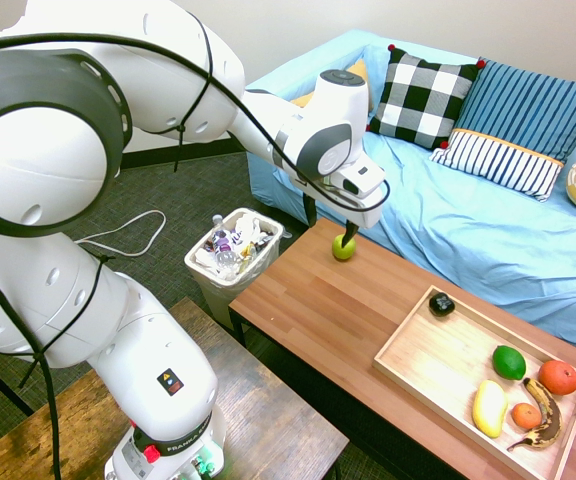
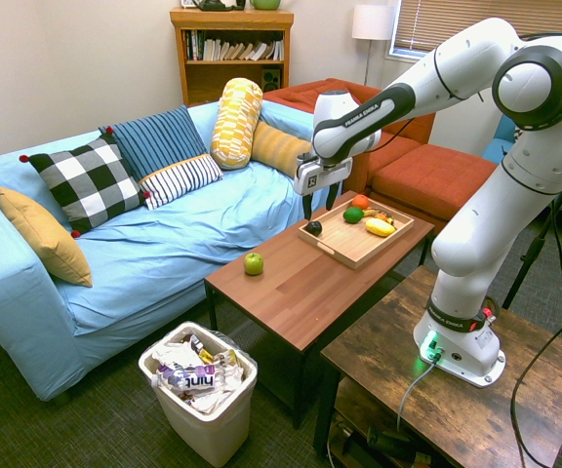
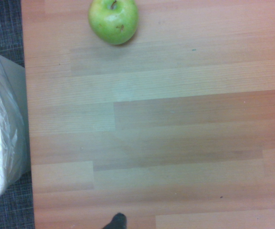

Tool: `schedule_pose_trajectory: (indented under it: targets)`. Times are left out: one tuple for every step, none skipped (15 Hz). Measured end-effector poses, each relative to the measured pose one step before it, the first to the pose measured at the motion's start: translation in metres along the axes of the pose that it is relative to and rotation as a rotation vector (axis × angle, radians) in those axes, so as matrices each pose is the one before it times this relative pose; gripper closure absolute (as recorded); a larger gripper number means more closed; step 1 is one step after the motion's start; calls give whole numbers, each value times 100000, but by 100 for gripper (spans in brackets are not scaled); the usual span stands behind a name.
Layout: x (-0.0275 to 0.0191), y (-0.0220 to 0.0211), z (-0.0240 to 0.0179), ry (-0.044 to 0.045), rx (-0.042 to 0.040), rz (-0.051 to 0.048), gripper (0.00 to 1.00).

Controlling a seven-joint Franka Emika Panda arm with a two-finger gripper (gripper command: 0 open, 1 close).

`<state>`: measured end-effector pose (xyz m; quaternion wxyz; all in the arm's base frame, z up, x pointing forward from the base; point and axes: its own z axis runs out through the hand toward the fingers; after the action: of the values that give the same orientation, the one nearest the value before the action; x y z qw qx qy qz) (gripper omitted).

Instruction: Put the apple in the tray

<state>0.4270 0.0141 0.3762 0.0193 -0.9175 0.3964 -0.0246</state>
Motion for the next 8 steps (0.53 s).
schedule_pose_trajectory:
  targets:
    - [57, -67, -11, 16, 50, -9, 0]
    - [-20, -80, 120, -208, 220, 207, 0]
    - [-83, -467, 405, 597, 1027, 1331, 0]
    - [-226, -892, 800, 1259, 1241, 1910, 0]
    - [-387, -1187, 1271, 230, 532, 1504, 0]
    - [-267, -1401, 1476, 87, 331, 1557, 0]
    - [97, -1456, 1599, 326, -167, 1210, 0]
    - [300, -1397, 1593, 226, -692, 867, 0]
